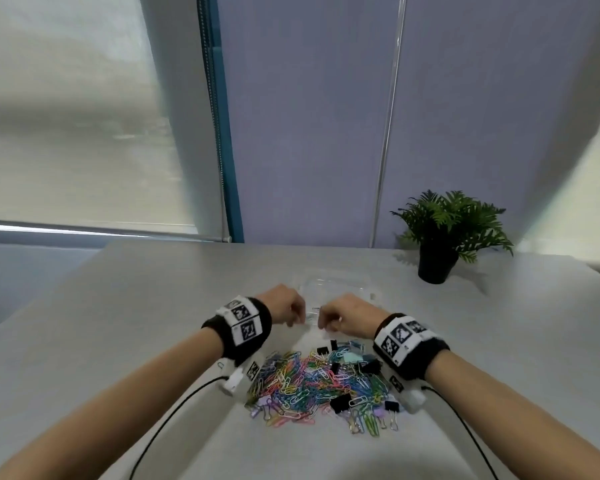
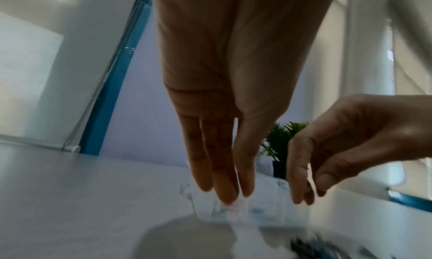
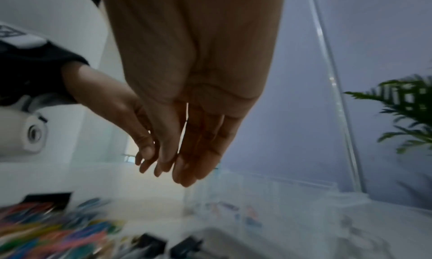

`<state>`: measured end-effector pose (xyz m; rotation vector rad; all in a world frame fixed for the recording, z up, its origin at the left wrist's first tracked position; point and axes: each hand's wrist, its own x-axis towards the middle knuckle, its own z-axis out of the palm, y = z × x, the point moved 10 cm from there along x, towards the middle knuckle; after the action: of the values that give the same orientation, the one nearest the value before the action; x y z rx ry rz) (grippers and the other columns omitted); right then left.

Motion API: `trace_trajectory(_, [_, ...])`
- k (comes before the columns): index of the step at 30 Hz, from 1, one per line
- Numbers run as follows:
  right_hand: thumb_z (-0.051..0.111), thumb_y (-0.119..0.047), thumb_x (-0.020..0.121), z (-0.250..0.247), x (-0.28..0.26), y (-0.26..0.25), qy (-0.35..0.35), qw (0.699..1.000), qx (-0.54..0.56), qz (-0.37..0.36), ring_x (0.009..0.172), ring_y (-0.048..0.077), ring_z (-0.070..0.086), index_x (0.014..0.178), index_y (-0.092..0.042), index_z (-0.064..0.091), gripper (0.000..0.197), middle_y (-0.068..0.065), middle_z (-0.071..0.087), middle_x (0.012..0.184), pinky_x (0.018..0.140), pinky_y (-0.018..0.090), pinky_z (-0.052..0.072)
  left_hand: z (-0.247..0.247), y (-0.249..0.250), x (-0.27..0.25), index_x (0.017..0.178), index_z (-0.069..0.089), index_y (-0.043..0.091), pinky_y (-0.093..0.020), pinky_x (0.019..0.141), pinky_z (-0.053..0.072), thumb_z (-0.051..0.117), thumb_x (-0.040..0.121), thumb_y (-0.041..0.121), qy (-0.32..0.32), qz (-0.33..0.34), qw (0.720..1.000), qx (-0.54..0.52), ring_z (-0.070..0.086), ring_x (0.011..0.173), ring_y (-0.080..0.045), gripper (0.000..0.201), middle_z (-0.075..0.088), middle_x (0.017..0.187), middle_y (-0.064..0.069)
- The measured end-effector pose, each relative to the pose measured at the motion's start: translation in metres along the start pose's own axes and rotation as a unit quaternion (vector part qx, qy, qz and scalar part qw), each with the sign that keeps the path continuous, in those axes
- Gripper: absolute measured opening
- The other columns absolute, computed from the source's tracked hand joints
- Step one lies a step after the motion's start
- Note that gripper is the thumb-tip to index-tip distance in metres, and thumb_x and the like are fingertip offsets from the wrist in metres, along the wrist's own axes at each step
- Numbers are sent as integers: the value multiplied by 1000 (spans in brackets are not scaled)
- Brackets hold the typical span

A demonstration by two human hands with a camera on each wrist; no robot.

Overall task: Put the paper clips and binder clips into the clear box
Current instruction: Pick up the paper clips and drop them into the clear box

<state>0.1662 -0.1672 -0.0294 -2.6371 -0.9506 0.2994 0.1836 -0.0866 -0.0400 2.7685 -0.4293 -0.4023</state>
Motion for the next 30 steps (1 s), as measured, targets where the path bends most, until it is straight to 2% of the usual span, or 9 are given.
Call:
trace_trajectory(4, [70, -28, 78, 51, 7, -23, -85, 994, -67, -20, 107, 26, 55, 113, -13, 63, 39, 11, 62, 113, 95, 39, 44, 42, -8, -25, 118, 58, 7, -29, 89, 44, 68, 82, 26, -76, -21, 994, 81, 59, 109, -26, 43, 63, 119, -13])
trace_trajectory(7, [78, -35, 68, 75, 10, -37, -126, 987, -91, -40, 108, 29, 52, 118, -15, 59, 57, 13, 56, 116, 90, 41, 47, 58, -13, -29, 122, 51, 4, -35, 94, 43, 76, 73, 34, -56, -48, 992, 103, 53, 113, -32, 62, 54, 122, -16])
trace_trajectory(10, [76, -35, 70, 75, 10, -35, -79, 990, -113, -17, 111, 29, 48, 120, -11, 54, 59, 13, 51, 120, 90, 39, 45, 59, -15, -29, 121, 51, 3, -38, 96, 43, 75, 74, 29, 0, -62, 993, 98, 53, 115, -33, 59, 54, 123, -18])
trace_trajectory(15, [67, -14, 80, 66, 6, -25, -27, 995, -98, 2, 108, 29, 52, 111, -10, 57, 33, 15, 56, 112, 83, 39, 44, 51, -9, -26, 113, 63, 2, -33, 91, 44, 70, 80, 18, -26, -56, 994, 87, 58, 111, -31, 38, 64, 117, -18])
trace_trajectory(18, [62, -10, 81, 55, 3, -21, 2, 998, -64, 3, 101, 28, 59, 98, -10, 63, 16, 7, 61, 92, 75, 31, 42, 44, -8, -25, 105, 70, 4, -29, 86, 46, 68, 79, 9, -24, -42, 997, 64, 63, 105, -26, 26, 70, 109, -15])
trace_trajectory(22, [67, -7, 76, 32, -1, -6, 73, 997, 18, 19, 91, 22, 62, 86, -9, 68, 11, 4, 66, 84, 93, 25, 38, 31, -8, -25, 95, 73, 5, -27, 77, 50, 65, 77, 2, 16, -21, 1000, 8, 66, 82, -19, 19, 73, 97, -13])
trace_trajectory(25, [70, 1, 74, 16, -7, 9, 117, 977, 170, 52, 64, 8, 60, 84, -2, 70, 11, 0, 60, 69, 66, 9, 46, 18, -15, -24, 92, 72, -1, -13, 50, 49, 67, 78, -1, 53, -18, 992, -114, 56, 46, 1, 15, 68, 74, -9])
trace_trajectory(27, [67, 8, 75, 14, -13, 19, 120, 947, 291, 69, 50, 2, 59, 77, -3, 66, 11, 5, 61, 65, 51, 11, 49, 12, -22, -23, 83, 72, 1, -11, 47, 50, 67, 78, -3, 69, -20, 977, -202, 54, 39, 3, 9, 62, 65, -4])
trace_trajectory(30, [63, 11, 77, 13, -18, 35, 110, 914, 380, 88, 44, 5, 61, 71, -8, 62, 20, 7, 62, 61, 47, 18, 53, 8, -26, -20, 73, 71, 8, -12, 53, 53, 67, 78, -4, 81, -19, 958, -275, 59, 42, -1, 13, 64, 65, -3])
